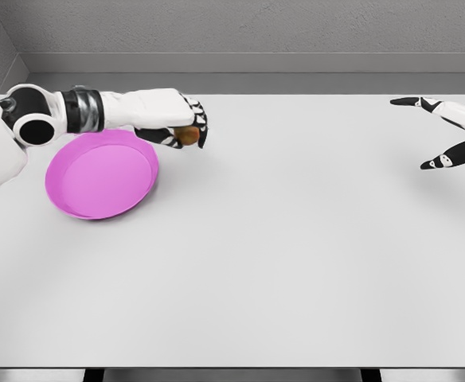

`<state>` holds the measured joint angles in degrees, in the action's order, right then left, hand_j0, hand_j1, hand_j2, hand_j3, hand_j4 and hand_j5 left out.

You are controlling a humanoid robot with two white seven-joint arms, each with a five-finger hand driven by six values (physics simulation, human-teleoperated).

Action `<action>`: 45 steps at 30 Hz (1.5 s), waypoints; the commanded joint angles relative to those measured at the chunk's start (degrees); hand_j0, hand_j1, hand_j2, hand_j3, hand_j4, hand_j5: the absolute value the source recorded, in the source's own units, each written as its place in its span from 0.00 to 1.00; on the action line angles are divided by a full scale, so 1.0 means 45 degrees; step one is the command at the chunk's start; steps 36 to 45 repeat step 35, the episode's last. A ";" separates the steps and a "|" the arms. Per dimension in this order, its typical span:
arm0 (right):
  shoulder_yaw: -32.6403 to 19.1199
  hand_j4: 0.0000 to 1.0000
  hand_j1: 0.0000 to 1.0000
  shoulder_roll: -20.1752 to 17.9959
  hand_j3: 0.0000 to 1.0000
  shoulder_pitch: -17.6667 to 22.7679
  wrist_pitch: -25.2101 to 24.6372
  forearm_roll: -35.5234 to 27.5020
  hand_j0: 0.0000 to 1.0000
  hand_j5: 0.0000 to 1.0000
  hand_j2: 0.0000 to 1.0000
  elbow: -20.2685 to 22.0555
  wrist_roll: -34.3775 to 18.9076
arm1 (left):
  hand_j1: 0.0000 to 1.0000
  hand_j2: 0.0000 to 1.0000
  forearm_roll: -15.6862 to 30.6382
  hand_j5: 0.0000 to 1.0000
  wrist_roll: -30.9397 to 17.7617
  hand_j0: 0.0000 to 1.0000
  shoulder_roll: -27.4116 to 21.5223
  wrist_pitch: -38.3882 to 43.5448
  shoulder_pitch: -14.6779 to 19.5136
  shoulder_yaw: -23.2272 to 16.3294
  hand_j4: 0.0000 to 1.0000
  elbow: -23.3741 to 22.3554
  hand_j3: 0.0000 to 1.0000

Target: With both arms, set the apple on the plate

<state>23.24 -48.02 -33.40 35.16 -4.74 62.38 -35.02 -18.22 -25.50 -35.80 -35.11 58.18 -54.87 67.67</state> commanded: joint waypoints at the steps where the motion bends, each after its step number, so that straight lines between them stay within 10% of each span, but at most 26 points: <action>1: -0.0007 1.00 1.00 -0.0013 1.00 0.0000 -0.0035 -0.0100 1.00 1.00 1.00 0.0004 0.0005 | 0.44 0.44 0.0904 0.44 0.0002 0.44 -0.2277 0.0025 -0.0020 0.0436 0.44 0.0119 0.44; 8: -0.0007 1.00 1.00 -0.0013 1.00 0.0000 -0.0035 -0.0100 1.00 1.00 1.00 0.0004 0.0005 | 0.46 0.46 0.0748 0.46 -0.0076 0.46 -0.2649 0.0025 -0.0606 0.0300 0.46 -0.0232 0.46; 15: -0.0007 1.00 1.00 -0.0033 1.00 0.0020 -0.0035 -0.0100 1.00 1.00 1.00 0.0004 0.0005 | 1.00 1.00 0.0846 1.00 -0.0017 1.00 -0.2649 0.0025 -0.0782 0.0280 1.00 -0.0311 1.00; 20: -0.0007 1.00 1.00 -0.0033 1.00 0.0019 -0.0035 -0.0100 1.00 1.00 1.00 0.0004 0.0005 | 1.00 1.00 0.0885 1.00 0.0002 1.00 -0.2610 0.0025 -0.0762 0.0299 1.00 -0.1208 1.00; 30: -0.0007 1.00 1.00 -0.0013 1.00 0.0020 -0.0035 -0.0100 1.00 1.00 1.00 0.0004 0.0005 | 1.00 1.00 0.1705 1.00 0.0041 1.00 -0.1810 0.0025 -0.0586 0.2292 1.00 -0.7517 1.00; 45: -0.0007 1.00 1.00 -0.0033 1.00 0.0059 -0.0035 -0.0081 1.00 1.00 1.00 0.0004 0.0005 | 1.00 1.00 0.1627 1.00 0.0041 1.00 -0.1478 0.0025 -0.0606 0.2272 1.00 -0.7479 1.00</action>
